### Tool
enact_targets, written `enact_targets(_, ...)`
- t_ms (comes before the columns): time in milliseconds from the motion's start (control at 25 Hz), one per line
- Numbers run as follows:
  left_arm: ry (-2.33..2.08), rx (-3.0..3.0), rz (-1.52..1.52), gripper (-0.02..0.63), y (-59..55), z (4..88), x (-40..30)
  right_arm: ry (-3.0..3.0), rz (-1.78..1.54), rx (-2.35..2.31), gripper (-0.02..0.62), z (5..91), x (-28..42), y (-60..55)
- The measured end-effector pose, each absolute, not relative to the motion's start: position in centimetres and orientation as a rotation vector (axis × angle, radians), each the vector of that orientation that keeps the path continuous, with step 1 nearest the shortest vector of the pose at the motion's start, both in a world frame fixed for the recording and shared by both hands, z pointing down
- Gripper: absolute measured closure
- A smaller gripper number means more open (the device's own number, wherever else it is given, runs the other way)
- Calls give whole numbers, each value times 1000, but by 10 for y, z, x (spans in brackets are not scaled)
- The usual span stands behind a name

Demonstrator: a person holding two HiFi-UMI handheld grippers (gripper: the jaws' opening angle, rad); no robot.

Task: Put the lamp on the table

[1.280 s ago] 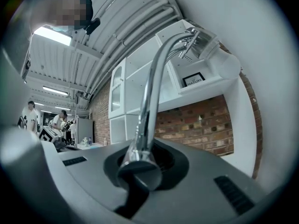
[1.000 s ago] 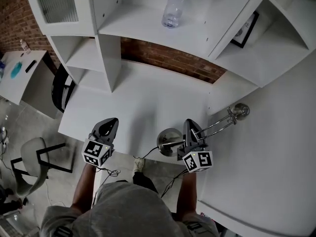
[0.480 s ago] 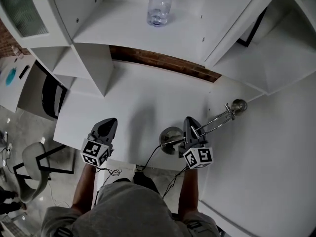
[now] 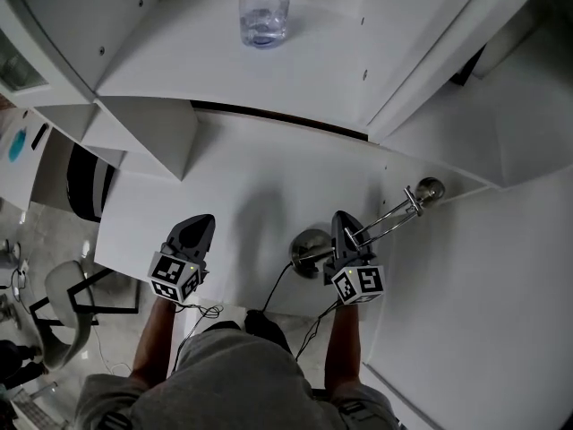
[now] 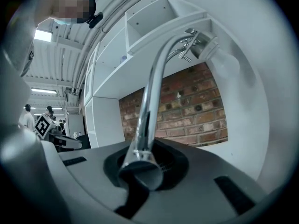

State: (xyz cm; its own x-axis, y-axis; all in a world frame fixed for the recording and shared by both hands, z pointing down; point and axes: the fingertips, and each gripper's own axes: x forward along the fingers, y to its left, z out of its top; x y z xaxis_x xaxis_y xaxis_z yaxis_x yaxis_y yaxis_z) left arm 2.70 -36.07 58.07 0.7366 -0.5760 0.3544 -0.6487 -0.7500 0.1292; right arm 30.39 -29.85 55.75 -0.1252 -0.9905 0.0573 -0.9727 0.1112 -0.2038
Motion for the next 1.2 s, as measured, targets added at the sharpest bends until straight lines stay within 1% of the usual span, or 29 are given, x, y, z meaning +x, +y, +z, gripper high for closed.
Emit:
enact_targets(520,-978,2679,477,601,-373,593,43,2245,-363,-2020,575,587,323,-311)
enact_targets(1200,-1003,2653,512,601,-354,591,36,2244,-306,-2039,575,588,314,-307)
